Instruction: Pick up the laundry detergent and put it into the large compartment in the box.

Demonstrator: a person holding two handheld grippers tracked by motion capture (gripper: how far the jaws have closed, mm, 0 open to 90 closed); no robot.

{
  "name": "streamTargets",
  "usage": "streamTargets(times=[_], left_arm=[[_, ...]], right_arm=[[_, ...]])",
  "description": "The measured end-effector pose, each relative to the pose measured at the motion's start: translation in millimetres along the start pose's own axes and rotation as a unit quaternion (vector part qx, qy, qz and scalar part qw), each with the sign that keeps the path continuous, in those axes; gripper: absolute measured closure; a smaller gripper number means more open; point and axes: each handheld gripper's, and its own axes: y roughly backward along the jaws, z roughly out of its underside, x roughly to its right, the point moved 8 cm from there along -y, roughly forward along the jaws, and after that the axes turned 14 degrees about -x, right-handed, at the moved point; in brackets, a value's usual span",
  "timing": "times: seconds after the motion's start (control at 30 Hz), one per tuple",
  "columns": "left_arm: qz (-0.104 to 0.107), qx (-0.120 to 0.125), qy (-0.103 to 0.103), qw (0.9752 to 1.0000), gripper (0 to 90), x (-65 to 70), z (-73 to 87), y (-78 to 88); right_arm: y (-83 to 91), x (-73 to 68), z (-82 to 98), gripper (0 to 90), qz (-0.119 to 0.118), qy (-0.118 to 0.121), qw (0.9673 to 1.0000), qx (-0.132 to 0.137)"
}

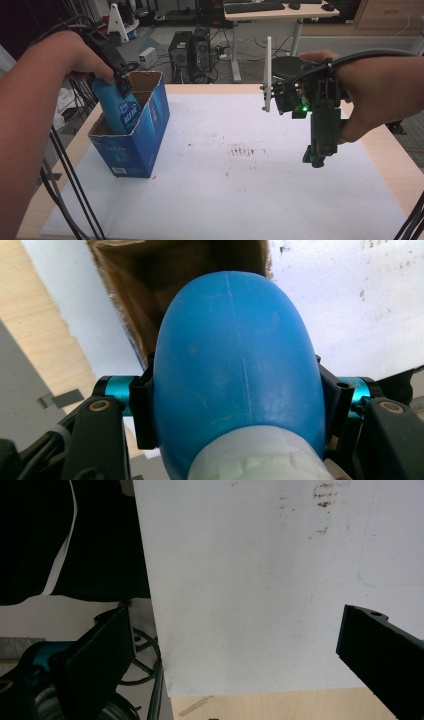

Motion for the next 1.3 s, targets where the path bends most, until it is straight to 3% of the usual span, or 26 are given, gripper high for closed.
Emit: streamTargets(times=[0.2,0.4,0.47,0.5,0.53,0.57,0.63,0.67,0.7,0.77,0.8,0.83,0.87,0.97,1.0,1.03,1.1,1.17,1.2,1.27,1.3], left_arm=[[-0.014,-0.007,-0.026,0.9995,37.1,-2.3,-7.1,-24.6],[-0.04,-0.017,-0.066,0.9968,37.1,-4.6,-10.6,-38.2],[-0.044,-0.018,-0.071,0.9963,37.1,-5.2,-11.0,-39.6],[-0.05,-0.021,-0.081,0.9952,37.1,-5.7,-11.3,-41.4],[-0.061,-0.023,-0.103,0.9926,37.1,-6.8,-12.3,-45.0],[-0.061,-0.023,-0.103,0.9926,37.1,-6.8,-12.3,-45.0],[-0.073,-0.027,-0.132,0.9881,37.1,-8.0,-13.3,-50.8],[-0.073,-0.027,-0.132,0.9881,37.1,-8.0,-13.3,-50.8],[-0.079,-0.032,-0.148,0.9853,37.1,-8.6,-13.9,-55.4],[-0.083,-0.034,-0.164,0.9824,37.1,-8.8,-14.7,-59.3],[-0.083,-0.034,-0.164,0.9824,37.1,-8.8,-14.7,-59.3],[-0.087,-0.035,-0.176,0.9799,37.1,-9.1,-15.9,-63.1],[-0.087,-0.035,-0.176,0.9799,37.1,-9.1,-15.9,-63.1],[-0.096,-0.037,-0.196,0.9752,37.1,-10.1,-17.6,-68.4],[-0.096,-0.037,-0.196,0.9752,37.1,-10.1,-17.6,-68.4],[-0.105,-0.043,-0.211,0.9708,37.1,-11.5,-17.7,-69.5],[-0.108,-0.045,-0.218,0.9688,37.1,-12.1,-18.2,-70.7],[-0.108,-0.043,-0.219,0.9687,37.1,-11.8,-18.6,-71.7],[-0.111,-0.045,-0.228,0.9664,37.1,-12.1,-19.1,-72.2],[-0.11,-0.045,-0.23,0.9658,37.1,-11.8,-19.8,-75.3],[-0.11,-0.047,-0.238,0.9639,37.1,-11.6,-20.4,-78.9]], right_arm=[[-1.6,1.5,0.0,1.3,0.003,0.005,1.0,0.002],[-2.4,2.2,0.4,1.3,0.002,0.004,1.0,0.002],[-2.5,2.1,0.4,1.3,0.002,0.003,1.0,0.002],[-2.5,2.2,0.5,1.3,0.002,0.004,1.0,0.001],[-3.1,1.9,0.8,1.3,0.001,0.002,1.0,-0.001],[-3.1,1.9,0.8,1.3,0.001,0.002,1.0,-0.001],[-4.3,2.6,1.1,1.3,-0.001,0.002,1.0,-0.001],[-4.3,2.6,1.1,1.3,-0.001,0.002,1.0,-0.001],[-5.6,3.4,1.0,1.3,-0.001,0.002,1.0,0.0],[-5.5,4.0,1.2,1.3,-0.001,0.003,1.0,-0.003],[-5.0,2.8,1.4,1.3,-0.004,-0.004,1.0,-0.006],[-4.9,3.4,0.5,1.3,-0.002,0.0,1.0,-0.003],[-4.9,3.4,0.5,1.3,-0.002,0.0,1.0,-0.003],[-5.2,3.7,-0.7,1.3,-0.002,0.0,1.0,-0.002],[-5.2,3.7,-0.7,1.3,-0.002,0.0,1.0,-0.002],[-4.9,2.7,-0.1,1.3,-0.005,-0.006,0.9999,-0.007],[-5.1,2.6,-0.6,1.3,-0.005,-0.006,1.0,-0.004],[-5.4,3.1,-0.9,1.3,-0.004,-0.004,1.0,-0.002],[-6.1,4.6,-1.1,1.3,-0.001,0.002,1.0,0.0],[-7.1,3.4,-1.1,1.3,-0.006,-0.005,1.0,0.0],[-7.7,4.2,-1.3,1.3,-0.004,-0.001,1.0,0.0]])
